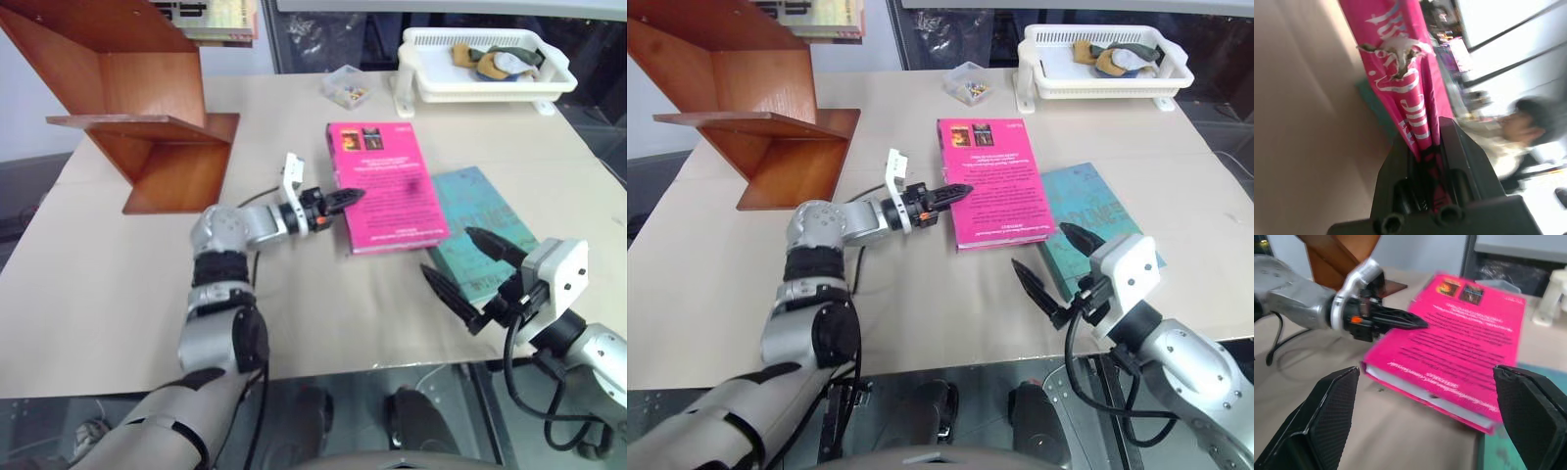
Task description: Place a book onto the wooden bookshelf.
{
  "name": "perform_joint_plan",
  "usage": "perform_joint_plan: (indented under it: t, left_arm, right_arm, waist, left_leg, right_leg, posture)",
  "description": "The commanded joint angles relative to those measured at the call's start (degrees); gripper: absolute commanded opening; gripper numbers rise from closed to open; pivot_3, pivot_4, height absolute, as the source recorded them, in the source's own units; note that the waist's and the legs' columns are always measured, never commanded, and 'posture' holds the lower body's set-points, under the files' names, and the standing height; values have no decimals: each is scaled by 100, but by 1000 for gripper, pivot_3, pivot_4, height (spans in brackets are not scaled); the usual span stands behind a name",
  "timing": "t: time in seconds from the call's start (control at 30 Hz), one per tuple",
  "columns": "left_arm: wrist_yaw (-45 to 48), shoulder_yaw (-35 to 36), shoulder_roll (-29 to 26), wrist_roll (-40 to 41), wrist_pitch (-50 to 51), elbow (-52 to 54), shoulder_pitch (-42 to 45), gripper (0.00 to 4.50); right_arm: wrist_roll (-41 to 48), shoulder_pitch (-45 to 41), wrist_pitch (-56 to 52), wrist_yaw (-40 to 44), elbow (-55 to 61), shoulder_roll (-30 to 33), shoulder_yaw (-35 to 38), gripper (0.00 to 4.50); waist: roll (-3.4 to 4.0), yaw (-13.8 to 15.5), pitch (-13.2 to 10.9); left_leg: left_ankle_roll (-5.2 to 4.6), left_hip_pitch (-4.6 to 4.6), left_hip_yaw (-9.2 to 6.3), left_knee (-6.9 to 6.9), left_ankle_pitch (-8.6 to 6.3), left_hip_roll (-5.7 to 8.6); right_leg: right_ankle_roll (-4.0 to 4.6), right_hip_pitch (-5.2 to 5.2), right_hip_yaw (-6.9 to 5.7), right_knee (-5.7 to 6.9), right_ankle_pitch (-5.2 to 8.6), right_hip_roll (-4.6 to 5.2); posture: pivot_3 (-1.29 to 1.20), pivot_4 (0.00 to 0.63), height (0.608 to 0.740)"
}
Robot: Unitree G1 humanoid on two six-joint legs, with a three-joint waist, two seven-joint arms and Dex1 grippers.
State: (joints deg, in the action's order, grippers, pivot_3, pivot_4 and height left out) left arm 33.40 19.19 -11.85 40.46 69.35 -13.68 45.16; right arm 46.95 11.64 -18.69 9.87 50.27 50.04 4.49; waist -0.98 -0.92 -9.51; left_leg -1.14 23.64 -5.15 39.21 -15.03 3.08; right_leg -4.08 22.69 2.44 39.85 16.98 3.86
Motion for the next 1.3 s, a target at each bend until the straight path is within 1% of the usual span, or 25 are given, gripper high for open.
perform_joint_plan:
  t: [0.03, 0.1, 0.17, 0.3, 0.33, 0.4, 0.53, 0.57, 0.6, 0.67, 0.73, 0.8, 0.87, 0.93, 1.0, 1.1, 1.2, 1.3]
  left_arm:
    - [319, -621, -566, -37, -584, 2124, -422, 112]
    - [749, -705, -1225, -120, -1049, 2784, -593, 112]
    - [1394, -864, -2078, -382, -1649, 3137, -728, 112]
    - [2009, -928, -3023, -679, -2479, 3159, -751, 112]
    - [2253, -967, -3347, -942, -2925, 3172, -744, 112]
    - [2723, -1138, -4026, -1712, -4186, 3037, -666, 112]
    - [3030, -1374, -4947, -2920, -6257, 2063, -108, 112]
    - [3070, -1481, -5249, -3324, -6876, 1531, 205, 112]
    - [3084, -1572, -5487, -3676, -7415, 1036, 490, 112]
    - [3070, -1802, -5772, -4160, -8342, -7, 1044, 112]
    - [2965, -2075, -5879, -4603, -9246, -1024, 1565, 112]
    - [2677, -2345, -5810, -5122, -10050, -1955, 2233, 112]
    - [2530, -2566, -5750, -5502, -10552, -2638, 2773, 112]
    - [2579, -2732, -5711, -5675, -10865, -3180, 3169, 112]
    - [2757, -2830, -5693, -5725, -11036, -3601, 3409, 112]
    - [3249, -2989, -5774, -5794, -11017, -4169, 3550, 112]
    - [3255, -3113, -5866, -6018, -10979, -4544, 3591, 112]
    - [3240, -3136, -5890, -6102, -11001, -4741, 3578, 112]
  right_arm:
    - [134, -275, -19, 579, -298, -71, 356, 4500]
    - [120, -501, -39, 886, -539, -95, 384, 4500]
    - [145, -761, -59, 1215, -764, -140, 387, 4500]
    - [75, -1121, -123, 1641, -1056, -240, 377, 4500]
    - [47, -1262, -117, 1767, -1174, -265, 341, 4500]
    - [-71, -1624, -91, 2017, -1472, -381, 199, 4500]
    - [-299, -2161, -80, 2366, -1859, -671, -24, 4500]
    - [-347, -2312, -75, 2448, -1932, -753, -81, 4500]
    - [-379, -2450, -70, 2510, -1998, -824, -132, 4500]
    - [-472, -2708, -58, 2629, -2140, -980, -221, 4500]
    - [-580, -2921, -42, 2722, -2294, -1132, -295, 4500]
    - [-687, -3038, -48, 2790, -2392, -1246, -335, 4500]
    - [-762, -3075, -55, 2837, -2422, -1317, -333, 4500]
    - [-794, -3087, -93, 2860, -2394, -1368, -311, 4500]
    - [-821, -3141, -112, 2883, -2363, -1427, -319, 4500]
    - [-895, -3415, -109, 2954, -2414, -1570, -427, 4500]
    - [-942, -3699, -142, 3032, -2465, -1691, -517, 4500]
    - [-1006, -3852, -155, 3127, -2514, -1753, -573, 4500]
  waist:
    - [1, 34, 1]
    - [2, 40, 0]
    - [2, 27, 0]
    - [13, 33, 5]
    - [11, 39, 4]
    - [2, 23, -2]
    - [12, 26, -4]
    - [14, 45, -4]
    - [-8, 29, -18]
    - [-20, -28, -37]
    - [-20, -56, -38]
    - [-20, -61, -38]
    - [-25, -19, -40]
    - [-27, 4, -42]
    - [-34, -1, -46]
    - [-38, -48, -50]
    - [-38, -169, -50]
    - [-40, -183, -52]
  left_leg:
    - [0, -1, 0, -2, 0, 0]
    - [1, -1, -5, -3, 0, 0]
    - [0, -3, -3, -5, 0, 0]
    - [-2, -18, 7, -16, -1, 3]
    - [-2, -16, 5, -16, -1, 3]
    - [-3, -13, 3, -15, -1, 4]
    - [-2, -11, 6, -23, -1, 2]
    - [-3, -11, 5, -26, -2, 3]
    - [-10, -10, 5, -26, -6, 5]
    - [-9, 7, 3, -20, -5, 1]
    - [-19, 3, 12, -20, -11, 2]
    - [-16, 6, 12, -20, -9, 5]
    - [-17, 14, 4, -17, -9, 9]
    - [-17, 20, 3, -11, -9, 15]
    - [-19, 20, 4, -7, -10, 16]
    - [-19, 19, 6, -6, -11, 15]
    - [-20, 18, 5, -6, -11, 12]
    - [-21, 17, 4, -6, -11, 8]
  right_leg:
    - [0, 0, 2, 0, 0, 10]
    - [1, -1, 1, 0, 0, 12]
    - [2, 0, -5, 0, 0, 10]
    - [2, -10, -3, -5, 0, 8]
    - [2, -10, -6, -6, 0, 8]
    - [2, -9, -8, -8, 0, -6]
    - [2, -3, -9, -12, 0, -8]
    - [2, -3, -9, -14, 0, -5]
    - [2, -3, -10, -15, 1, -4]
    - [2, 16, -15, -8, -1, -19]
    - [1, 18, -7, -7, 0, -21]
    - [1, 21, -10, -7, 0, -20]
    - [0, 22, -18, -9, 1, -18]
    - [0, 22, -22, -9, 1, -16]
    - [-1, 22, -22, -7, 1, -15]
    - [-2, 23, -21, -5, 1, -16]
    - [-2, 25, -21, 1, 2, -20]
    - [-2, 29, -22, 3, 2, -24]
  posture:
    - [0, 150, 740]
    - [0, 150, 740]
    - [0, 150, 740]
    - [0, 150, 740]
    - [0, 150, 740]
    - [0, 150, 740]
    - [0, 150, 740]
    - [0, 150, 740]
    - [0, 150, 740]
    - [0, 150, 740]
    - [0, 150, 740]
    - [0, 150, 740]
    - [0, 150, 740]
    - [0, 150, 740]
    - [0, 150, 740]
    - [0, 150, 740]
    - [0, 150, 740]
    - [0, 150, 740]
